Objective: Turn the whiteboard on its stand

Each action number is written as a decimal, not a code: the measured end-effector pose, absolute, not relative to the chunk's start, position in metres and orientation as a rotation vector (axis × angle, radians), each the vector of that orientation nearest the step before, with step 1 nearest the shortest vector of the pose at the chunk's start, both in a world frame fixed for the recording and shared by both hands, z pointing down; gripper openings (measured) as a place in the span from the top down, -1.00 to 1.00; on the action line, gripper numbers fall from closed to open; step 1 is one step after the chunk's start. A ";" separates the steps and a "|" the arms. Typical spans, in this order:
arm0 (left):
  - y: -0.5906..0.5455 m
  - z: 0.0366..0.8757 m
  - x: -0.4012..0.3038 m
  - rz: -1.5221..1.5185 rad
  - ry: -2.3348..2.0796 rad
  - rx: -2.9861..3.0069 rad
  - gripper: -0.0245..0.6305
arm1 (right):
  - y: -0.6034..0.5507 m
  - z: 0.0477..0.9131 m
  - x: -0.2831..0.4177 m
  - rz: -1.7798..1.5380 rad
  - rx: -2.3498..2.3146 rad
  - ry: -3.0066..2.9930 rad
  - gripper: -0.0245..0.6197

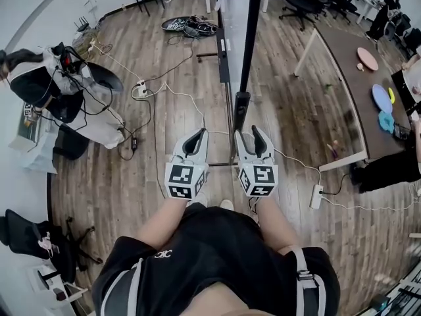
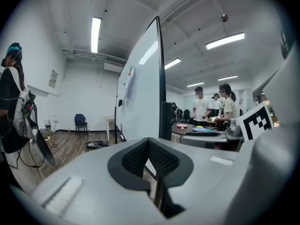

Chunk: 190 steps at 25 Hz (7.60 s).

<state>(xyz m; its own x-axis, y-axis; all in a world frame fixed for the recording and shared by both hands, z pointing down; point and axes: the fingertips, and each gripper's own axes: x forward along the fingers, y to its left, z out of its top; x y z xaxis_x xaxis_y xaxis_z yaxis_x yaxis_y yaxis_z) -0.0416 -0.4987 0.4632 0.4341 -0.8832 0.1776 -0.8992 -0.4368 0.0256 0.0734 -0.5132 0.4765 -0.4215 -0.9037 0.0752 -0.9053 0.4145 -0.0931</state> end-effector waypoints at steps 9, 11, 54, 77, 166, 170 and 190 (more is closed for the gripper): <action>-0.511 0.472 -0.053 0.204 -1.604 2.532 0.90 | -0.557 0.484 0.063 0.174 1.675 -2.538 0.21; -0.510 0.473 -0.055 0.202 -1.609 2.524 0.90 | -0.563 0.486 0.062 0.184 1.681 -2.513 0.21; -0.470 0.484 -0.084 0.279 -1.807 2.347 0.90 | -0.588 0.513 0.052 0.197 1.687 -2.429 0.31; -0.450 0.503 -0.072 0.280 -1.760 2.333 0.90 | -0.565 0.517 0.059 0.176 1.671 -2.394 0.32; 0.036 0.501 -0.036 0.219 -1.379 2.601 0.90 | -0.021 0.519 0.097 0.186 1.852 -2.303 0.32; 0.043 0.500 -0.031 0.228 -1.375 2.611 0.90 | -0.004 0.511 0.101 0.209 1.865 -2.374 0.31; 0.074 0.495 0.018 0.234 -1.270 2.690 0.90 | 0.105 0.466 0.166 0.121 2.102 -2.397 0.91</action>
<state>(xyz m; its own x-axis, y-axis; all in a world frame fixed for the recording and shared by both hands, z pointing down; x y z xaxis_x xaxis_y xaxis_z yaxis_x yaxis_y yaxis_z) 0.0177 0.0744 0.4947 0.6278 -0.7504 0.2069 -0.7749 -0.6276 0.0749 0.1664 0.1048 0.4656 -0.1314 -0.9913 0.0129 -0.9875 0.1297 -0.0891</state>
